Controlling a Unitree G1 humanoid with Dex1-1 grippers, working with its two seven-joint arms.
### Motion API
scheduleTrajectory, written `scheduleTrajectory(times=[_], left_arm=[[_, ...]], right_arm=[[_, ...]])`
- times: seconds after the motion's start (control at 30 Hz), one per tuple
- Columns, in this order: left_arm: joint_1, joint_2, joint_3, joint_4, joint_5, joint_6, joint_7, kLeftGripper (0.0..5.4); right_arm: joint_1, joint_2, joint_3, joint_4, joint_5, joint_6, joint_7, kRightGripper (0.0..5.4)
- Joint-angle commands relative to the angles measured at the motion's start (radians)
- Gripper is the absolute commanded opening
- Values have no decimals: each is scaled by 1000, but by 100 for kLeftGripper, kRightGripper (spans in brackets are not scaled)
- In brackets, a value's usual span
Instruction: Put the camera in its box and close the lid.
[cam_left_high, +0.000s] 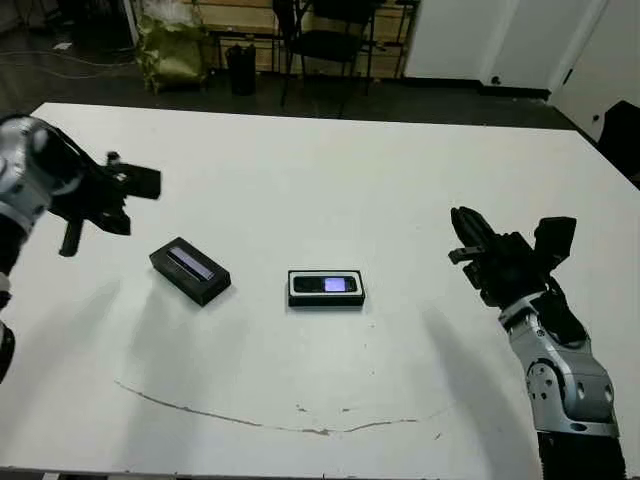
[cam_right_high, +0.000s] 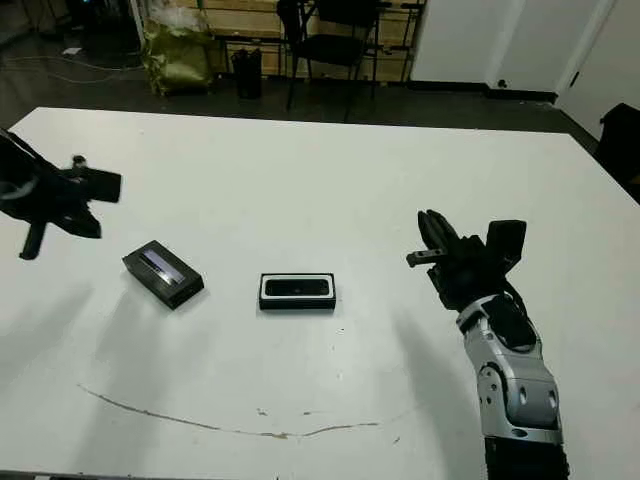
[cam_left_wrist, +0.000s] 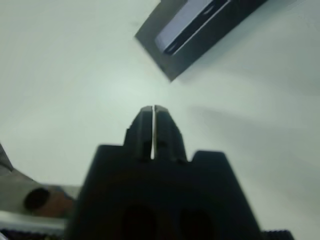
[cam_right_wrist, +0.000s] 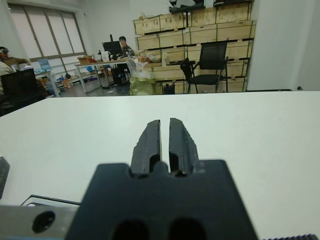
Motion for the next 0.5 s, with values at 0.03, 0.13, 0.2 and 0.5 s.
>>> scheduleTrajectory(times=[0.03,0.13,0.2,0.5], left_arm=[[31,-23,-17,37,14,-58,7,1],[33,-36,-19,79,14,-101,14,1],[30,-50,-19,115,15,-103,15,1],[19,-98,-27,244,21,-144,17,1]], right_arm=[[10,-6,-7,-3,4,14,-3,0],[10,-7,-5,-6,5,15,-4,0],[11,-9,-6,-10,5,23,-8,0],[14,-12,-4,16,-5,0,0,0]])
